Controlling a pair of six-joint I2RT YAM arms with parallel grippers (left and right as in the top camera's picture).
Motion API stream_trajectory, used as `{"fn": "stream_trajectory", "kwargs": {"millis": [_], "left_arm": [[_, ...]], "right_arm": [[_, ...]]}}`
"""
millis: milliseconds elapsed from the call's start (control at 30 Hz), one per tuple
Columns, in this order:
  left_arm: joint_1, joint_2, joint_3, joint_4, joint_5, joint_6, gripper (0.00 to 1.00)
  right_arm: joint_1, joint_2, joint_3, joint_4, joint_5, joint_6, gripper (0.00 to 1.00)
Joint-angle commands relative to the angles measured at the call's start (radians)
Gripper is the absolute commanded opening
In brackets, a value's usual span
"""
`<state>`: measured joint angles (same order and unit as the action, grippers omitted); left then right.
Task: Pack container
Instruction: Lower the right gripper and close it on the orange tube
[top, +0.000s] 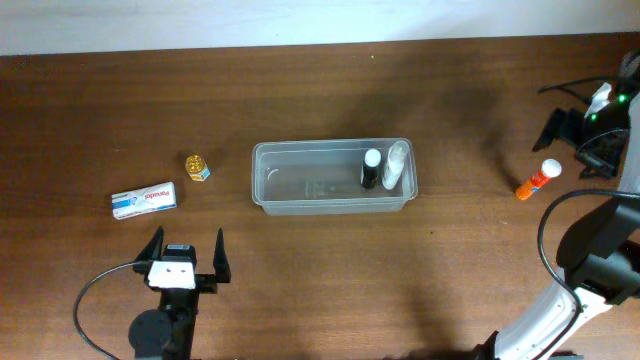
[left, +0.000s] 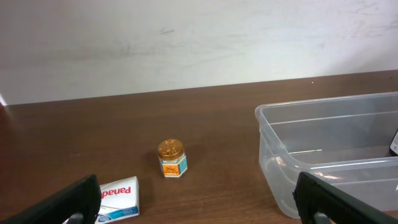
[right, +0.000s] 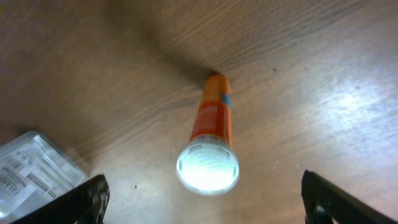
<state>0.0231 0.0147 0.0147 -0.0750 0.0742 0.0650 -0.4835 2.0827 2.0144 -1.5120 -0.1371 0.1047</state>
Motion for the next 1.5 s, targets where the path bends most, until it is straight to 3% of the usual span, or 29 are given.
{"fn": "stream_trajectory", "kwargs": {"millis": [0, 600, 800, 900, 1267, 1467], "left_arm": [[0.006, -0.009, -0.006, -0.001, -0.003, 0.019, 0.99], [0.006, -0.009, -0.006, -0.001, -0.003, 0.019, 0.99], [0.006, -0.008, -0.006, -0.001, -0.003, 0.019, 1.0], [0.006, -0.009, -0.006, -0.001, -0.003, 0.019, 0.99], [0.006, -0.009, -0.006, -0.001, -0.003, 0.019, 0.99], [0.006, -0.009, -0.006, -0.001, -0.003, 0.019, 0.99]], "right_arm": [[0.006, 0.006, -0.064, 0.037, -0.013, -0.004, 0.89], [0.006, 0.006, -0.169, 0.141, -0.009, -0.042, 0.54], [0.006, 0.006, -0.171, 0.145, 0.003, -0.046, 0.35], [0.006, 0.006, -0.171, 0.153, 0.018, -0.046, 0.19], [0.006, 0.005, -0.163, 0.14, 0.004, -0.045, 0.18], [0.028, 0.003, -0.071, 0.072, -0.015, -0.045, 0.19]]}}
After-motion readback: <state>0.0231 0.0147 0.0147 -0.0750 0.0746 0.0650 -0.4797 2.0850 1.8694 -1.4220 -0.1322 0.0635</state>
